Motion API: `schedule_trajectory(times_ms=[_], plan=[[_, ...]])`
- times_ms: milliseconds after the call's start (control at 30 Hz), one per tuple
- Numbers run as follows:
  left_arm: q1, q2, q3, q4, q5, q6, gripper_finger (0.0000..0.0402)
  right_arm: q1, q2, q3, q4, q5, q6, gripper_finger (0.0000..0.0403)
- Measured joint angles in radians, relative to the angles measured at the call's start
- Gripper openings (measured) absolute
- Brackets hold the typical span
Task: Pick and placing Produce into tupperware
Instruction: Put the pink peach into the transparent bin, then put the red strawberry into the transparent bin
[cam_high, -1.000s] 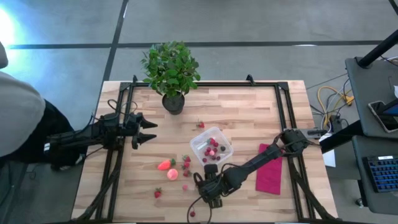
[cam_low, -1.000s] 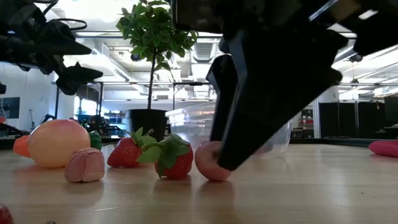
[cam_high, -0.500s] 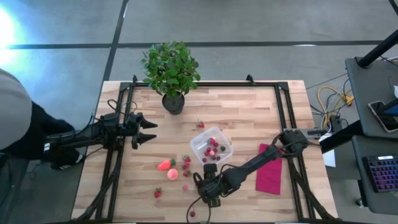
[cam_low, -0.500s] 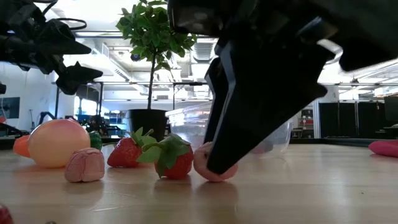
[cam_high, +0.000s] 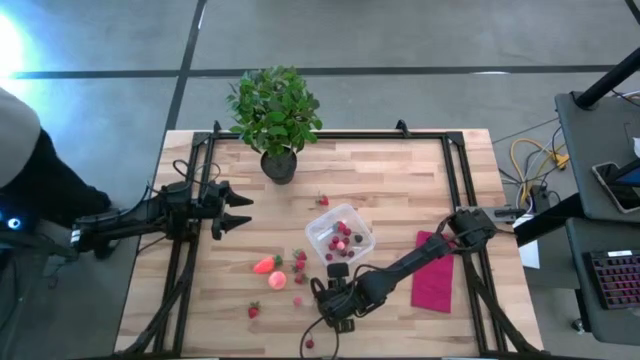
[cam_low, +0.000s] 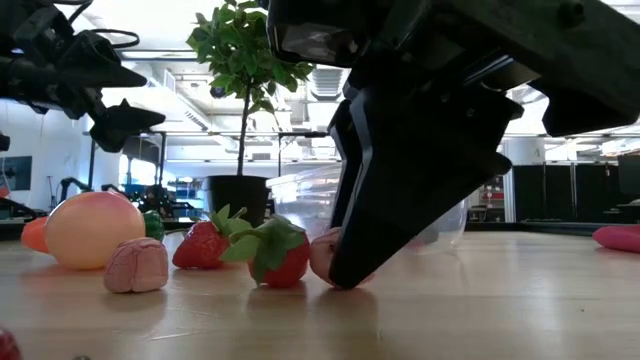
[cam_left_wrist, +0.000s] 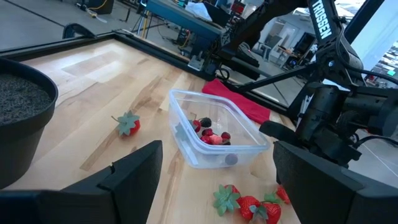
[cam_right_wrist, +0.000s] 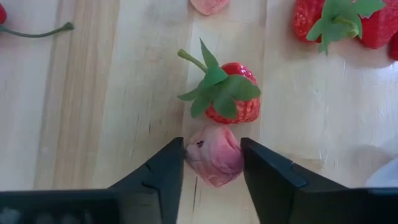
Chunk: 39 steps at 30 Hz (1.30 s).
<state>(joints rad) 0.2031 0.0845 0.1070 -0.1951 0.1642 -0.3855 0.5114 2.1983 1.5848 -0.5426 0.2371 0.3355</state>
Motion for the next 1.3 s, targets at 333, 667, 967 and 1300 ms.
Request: schedule_trajectory(times_ms=[333,667,967,1300], plan=[[0.0,0.0,0.0,0.0,0.0,0.0,0.0293,0.002,-0.034,0.135,-0.24,0.16,0.047,0.0108],[0.0,0.0,0.0,-0.001,0.0,0.0,0.0293,-0.142,-0.23,0.133,-0.533,0.317,0.319,0.0118],[0.0,0.0,0.0,-0.001,0.0,0.0,0.0293,-0.331,-0.263,-0.045,-0.375,-0.045,0.367,0.016],[0.0,0.0,0.0,0.001,0.0,0.0,0.0293,-0.195,-0.265,-0.011,-0.293,-0.037,0.175,0.0256]])
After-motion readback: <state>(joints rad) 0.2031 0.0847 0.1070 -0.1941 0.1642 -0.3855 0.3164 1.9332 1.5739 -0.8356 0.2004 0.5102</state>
